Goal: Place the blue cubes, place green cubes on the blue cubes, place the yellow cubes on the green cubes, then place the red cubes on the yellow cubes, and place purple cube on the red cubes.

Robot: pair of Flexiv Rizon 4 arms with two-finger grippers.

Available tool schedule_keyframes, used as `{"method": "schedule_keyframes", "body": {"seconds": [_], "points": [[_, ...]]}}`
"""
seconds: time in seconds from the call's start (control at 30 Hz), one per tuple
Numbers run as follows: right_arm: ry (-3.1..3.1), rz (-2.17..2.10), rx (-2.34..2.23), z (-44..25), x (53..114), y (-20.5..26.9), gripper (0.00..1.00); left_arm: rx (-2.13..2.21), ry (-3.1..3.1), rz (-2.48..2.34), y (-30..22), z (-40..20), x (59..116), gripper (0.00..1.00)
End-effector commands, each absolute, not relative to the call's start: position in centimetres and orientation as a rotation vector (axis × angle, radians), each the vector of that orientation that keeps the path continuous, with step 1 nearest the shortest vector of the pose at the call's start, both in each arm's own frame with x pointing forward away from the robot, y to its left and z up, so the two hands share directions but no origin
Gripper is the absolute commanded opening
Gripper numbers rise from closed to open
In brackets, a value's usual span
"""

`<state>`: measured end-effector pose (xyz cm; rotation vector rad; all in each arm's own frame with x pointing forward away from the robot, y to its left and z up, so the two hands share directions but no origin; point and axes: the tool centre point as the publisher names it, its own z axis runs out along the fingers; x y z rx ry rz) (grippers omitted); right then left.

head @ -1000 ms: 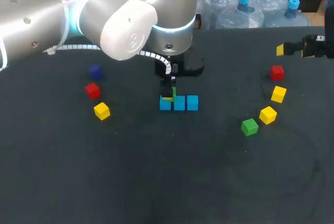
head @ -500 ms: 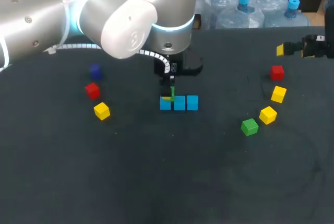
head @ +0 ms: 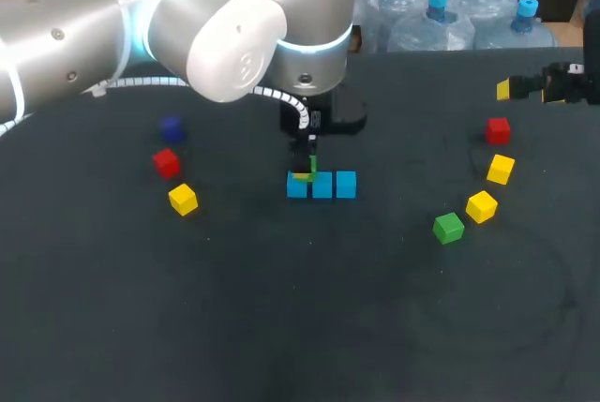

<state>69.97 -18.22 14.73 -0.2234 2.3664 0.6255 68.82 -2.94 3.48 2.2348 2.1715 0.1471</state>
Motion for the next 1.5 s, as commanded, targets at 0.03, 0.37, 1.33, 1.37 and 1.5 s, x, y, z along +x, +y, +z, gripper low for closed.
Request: {"method": "schedule_keyframes", "body": {"seconds": [0.03,0.37,1.33,1.37,1.5], "points": [[2.367,0.622,-0.223,14.81,69.87,-18.25,1.0,2.245,2.176,0.144,-3.26,3.41,69.21,0.0],[2.367,0.622,-0.223,14.81,69.87,-18.25,1.0,2.244,2.184,0.145,-3.11,3.19,69.26,0.0],[2.367,0.622,-0.223,14.81,69.87,-18.25,1.0,2.245,2.192,0.138,-2.92,2.96,69.31,0.0],[2.367,0.622,-0.223,14.81,69.87,-18.25,1.0,2.245,2.191,0.138,-2.91,2.96,69.3,0.0],[2.367,0.622,-0.223,14.81,69.87,-18.25,1.0,2.243,2.195,0.138,-2.8,2.94,69.32,0.0]]}}
